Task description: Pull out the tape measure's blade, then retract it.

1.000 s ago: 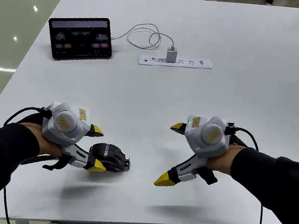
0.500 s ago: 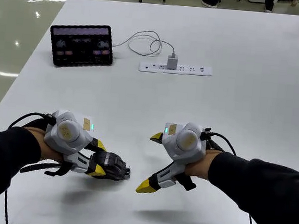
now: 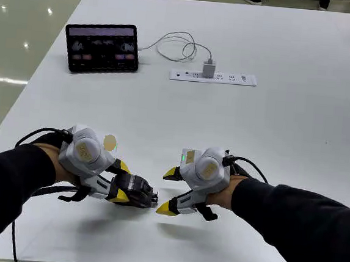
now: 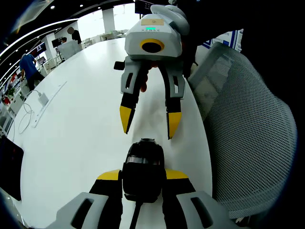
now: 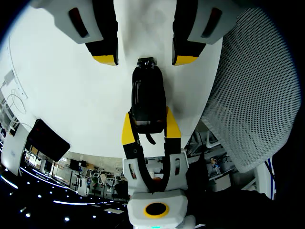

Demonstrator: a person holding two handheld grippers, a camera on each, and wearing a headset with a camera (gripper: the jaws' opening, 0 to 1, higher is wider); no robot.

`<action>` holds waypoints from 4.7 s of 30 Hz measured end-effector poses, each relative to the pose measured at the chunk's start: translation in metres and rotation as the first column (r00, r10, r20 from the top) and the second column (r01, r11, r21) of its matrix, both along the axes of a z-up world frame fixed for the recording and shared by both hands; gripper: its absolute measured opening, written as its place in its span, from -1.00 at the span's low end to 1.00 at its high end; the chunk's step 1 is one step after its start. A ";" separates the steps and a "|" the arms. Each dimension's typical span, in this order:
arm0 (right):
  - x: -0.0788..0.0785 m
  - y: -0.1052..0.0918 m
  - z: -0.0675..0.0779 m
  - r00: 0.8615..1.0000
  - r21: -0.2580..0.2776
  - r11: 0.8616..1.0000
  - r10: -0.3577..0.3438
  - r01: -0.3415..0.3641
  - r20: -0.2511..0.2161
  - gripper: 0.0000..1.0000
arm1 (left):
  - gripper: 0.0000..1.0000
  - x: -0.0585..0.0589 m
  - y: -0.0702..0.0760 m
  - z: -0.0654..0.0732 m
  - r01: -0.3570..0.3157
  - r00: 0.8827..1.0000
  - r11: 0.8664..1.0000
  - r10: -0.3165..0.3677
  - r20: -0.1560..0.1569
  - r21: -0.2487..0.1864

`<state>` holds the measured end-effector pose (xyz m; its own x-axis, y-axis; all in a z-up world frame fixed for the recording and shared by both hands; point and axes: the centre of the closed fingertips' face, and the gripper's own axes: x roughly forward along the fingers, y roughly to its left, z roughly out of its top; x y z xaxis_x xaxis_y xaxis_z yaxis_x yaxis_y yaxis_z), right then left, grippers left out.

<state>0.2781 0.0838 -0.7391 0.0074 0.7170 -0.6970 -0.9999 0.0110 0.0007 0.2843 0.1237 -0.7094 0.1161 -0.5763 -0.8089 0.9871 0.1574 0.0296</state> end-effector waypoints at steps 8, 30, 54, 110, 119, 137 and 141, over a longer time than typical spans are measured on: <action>0.001 0.005 -0.003 1.000 -0.016 1.000 0.011 -0.010 0.026 -0.52 | -0.45 0.001 0.000 -0.001 -0.007 1.000 1.000 0.007 -0.030 0.001; -0.001 0.008 -0.012 0.999 0.004 1.000 0.031 -0.031 0.036 -0.80 | -0.45 -0.001 -0.001 0.000 -0.020 0.999 1.000 0.020 -0.034 0.002; 0.002 -0.013 -0.011 0.999 -0.034 0.999 0.026 -0.025 0.023 -0.83 | -0.45 -0.003 -0.002 0.002 -0.051 0.998 0.999 0.050 -0.044 -0.017; 0.003 -0.038 -0.017 0.999 -0.066 0.997 0.032 -0.032 0.009 -0.81 | -0.45 -0.001 0.000 0.000 -0.046 0.999 0.998 0.045 -0.028 -0.033; 0.004 -0.050 -0.017 1.000 -0.063 0.998 0.010 -0.010 -0.001 -0.81 | -0.45 -0.001 0.000 0.000 -0.043 0.999 0.999 0.043 -0.025 -0.026; 0.005 -0.060 -0.018 1.000 -0.059 0.998 -0.012 0.012 -0.007 -0.81 | -0.45 -0.001 -0.001 -0.001 -0.046 0.999 0.999 0.045 -0.021 -0.026; 0.005 -0.063 -0.018 1.000 -0.061 0.998 -0.014 0.014 -0.005 -0.81 | -0.45 -0.001 -0.001 0.000 -0.048 0.999 0.999 0.047 -0.020 -0.025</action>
